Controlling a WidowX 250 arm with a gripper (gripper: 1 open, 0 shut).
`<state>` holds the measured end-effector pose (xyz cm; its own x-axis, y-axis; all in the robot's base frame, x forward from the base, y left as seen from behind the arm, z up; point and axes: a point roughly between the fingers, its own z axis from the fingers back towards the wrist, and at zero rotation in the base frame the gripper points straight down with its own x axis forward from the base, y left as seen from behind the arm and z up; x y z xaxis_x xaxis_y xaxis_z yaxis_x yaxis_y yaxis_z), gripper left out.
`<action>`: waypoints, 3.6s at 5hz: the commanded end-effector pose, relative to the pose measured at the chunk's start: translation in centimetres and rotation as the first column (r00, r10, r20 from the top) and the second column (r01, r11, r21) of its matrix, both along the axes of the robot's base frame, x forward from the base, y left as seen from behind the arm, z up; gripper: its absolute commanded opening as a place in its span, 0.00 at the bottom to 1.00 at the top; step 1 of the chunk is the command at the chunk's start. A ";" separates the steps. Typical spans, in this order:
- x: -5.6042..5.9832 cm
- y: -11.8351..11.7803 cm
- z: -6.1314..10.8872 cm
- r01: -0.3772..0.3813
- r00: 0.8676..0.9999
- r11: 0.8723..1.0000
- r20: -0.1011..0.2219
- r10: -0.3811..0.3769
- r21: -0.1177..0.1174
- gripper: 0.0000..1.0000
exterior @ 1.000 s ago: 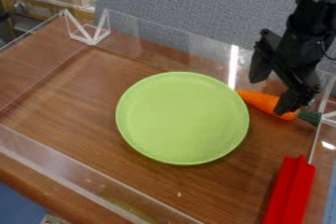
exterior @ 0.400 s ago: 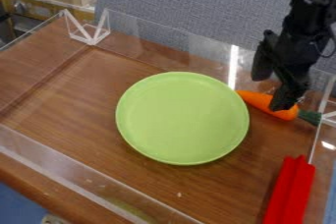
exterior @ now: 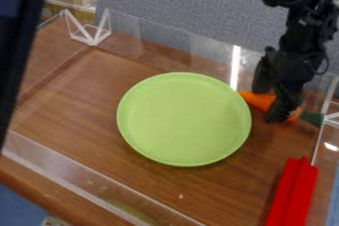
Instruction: Put the carrot on the left side
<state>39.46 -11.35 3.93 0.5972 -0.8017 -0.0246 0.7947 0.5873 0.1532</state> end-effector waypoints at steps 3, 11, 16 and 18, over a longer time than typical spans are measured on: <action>-0.5 -1.4 1.7 0.052 0.983 0.999 0.176 -0.052 0.004 1.00; -9.1 21.5 10.3 -0.774 0.598 0.629 0.249 0.762 -0.066 0.00; -14.7 26.5 10.1 -0.976 -0.169 -0.171 -0.027 0.985 -0.132 0.00; -16.0 24.6 9.8 -0.935 -0.347 -0.352 -0.105 0.932 -0.037 0.00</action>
<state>23.29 13.14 12.30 0.5438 0.8327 -0.1040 -0.8310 0.5517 0.0716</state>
